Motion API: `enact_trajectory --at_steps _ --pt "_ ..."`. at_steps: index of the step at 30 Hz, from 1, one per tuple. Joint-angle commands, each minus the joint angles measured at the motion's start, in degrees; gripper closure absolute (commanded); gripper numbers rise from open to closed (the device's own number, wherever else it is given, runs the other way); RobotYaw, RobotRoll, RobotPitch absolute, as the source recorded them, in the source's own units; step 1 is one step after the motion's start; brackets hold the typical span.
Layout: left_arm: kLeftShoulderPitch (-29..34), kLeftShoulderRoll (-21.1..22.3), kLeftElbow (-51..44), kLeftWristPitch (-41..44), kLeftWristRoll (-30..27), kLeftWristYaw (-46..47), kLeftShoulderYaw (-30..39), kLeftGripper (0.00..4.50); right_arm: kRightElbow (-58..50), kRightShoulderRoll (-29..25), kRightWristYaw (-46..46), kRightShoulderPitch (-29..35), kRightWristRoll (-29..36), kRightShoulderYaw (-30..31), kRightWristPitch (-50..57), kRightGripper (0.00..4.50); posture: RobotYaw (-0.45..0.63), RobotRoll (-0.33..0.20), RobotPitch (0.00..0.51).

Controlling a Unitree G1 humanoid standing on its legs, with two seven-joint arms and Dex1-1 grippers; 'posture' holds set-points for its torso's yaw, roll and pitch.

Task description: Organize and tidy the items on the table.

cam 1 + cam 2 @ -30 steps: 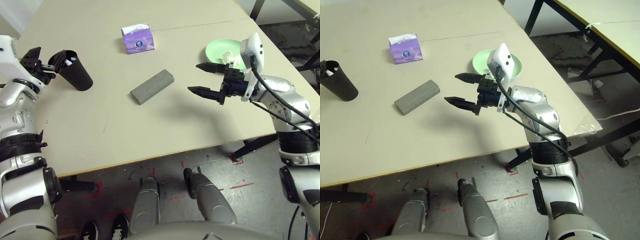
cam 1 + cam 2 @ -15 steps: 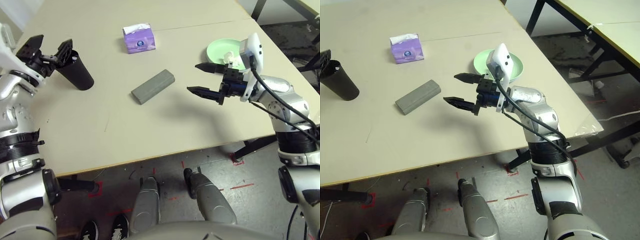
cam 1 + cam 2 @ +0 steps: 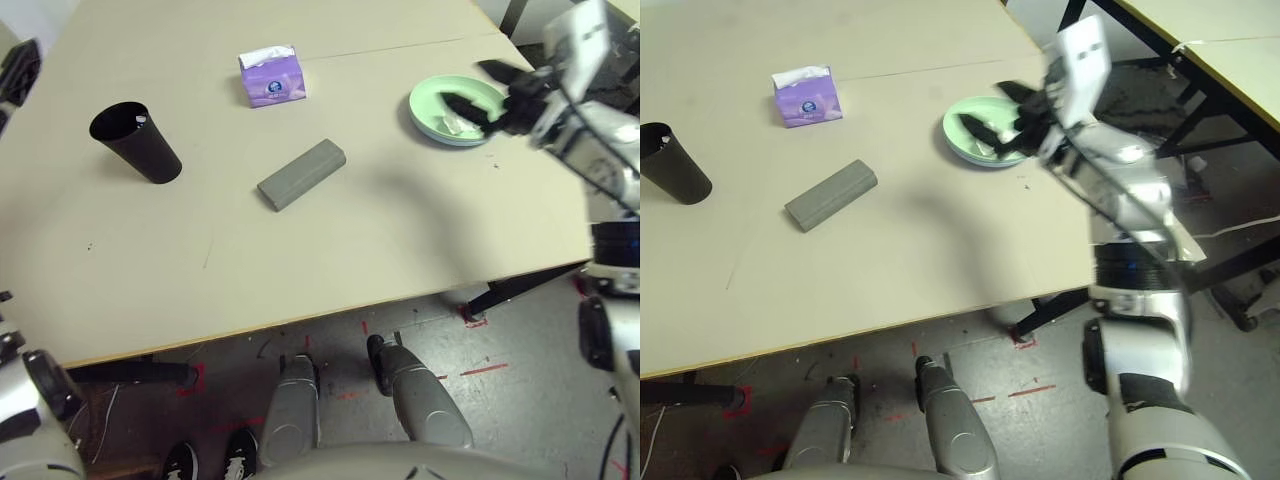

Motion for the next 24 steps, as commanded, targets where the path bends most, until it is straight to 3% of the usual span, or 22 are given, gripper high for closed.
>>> enact_trajectory --at_steps 1,6,11,18,24 --pt "2.5 2.0 3.4 -3.0 1.4 0.3 3.1 0.01 2.8 -2.8 -2.9 -0.3 -1.5 -2.9 -0.1 0.0 -0.13 0.0 0.246" --pt "7.3 2.3 5.8 -5.8 1.7 0.5 6.7 0.01 2.9 -5.6 -8.0 3.3 -2.3 -6.9 0.4 0.0 -0.14 0.0 0.25" --pt "13.5 1.2 5.2 -7.1 0.8 0.1 10.9 0.01 -3.6 -5.4 -12.9 9.8 -0.5 -12.7 2.6 0.0 -0.14 0.0 0.257" --pt "18.6 -2.4 3.6 -9.7 -1.4 -1.5 13.1 0.01 -14.7 0.1 -12.9 20.8 2.3 -14.4 -0.6 0.0 -0.15 0.0 0.273" --pt "20.6 -5.7 2.6 -12.2 -2.6 -4.1 11.4 0.01 -13.9 5.0 -8.0 24.4 3.6 -12.2 -8.7 0.0 -0.14 0.0 0.275"
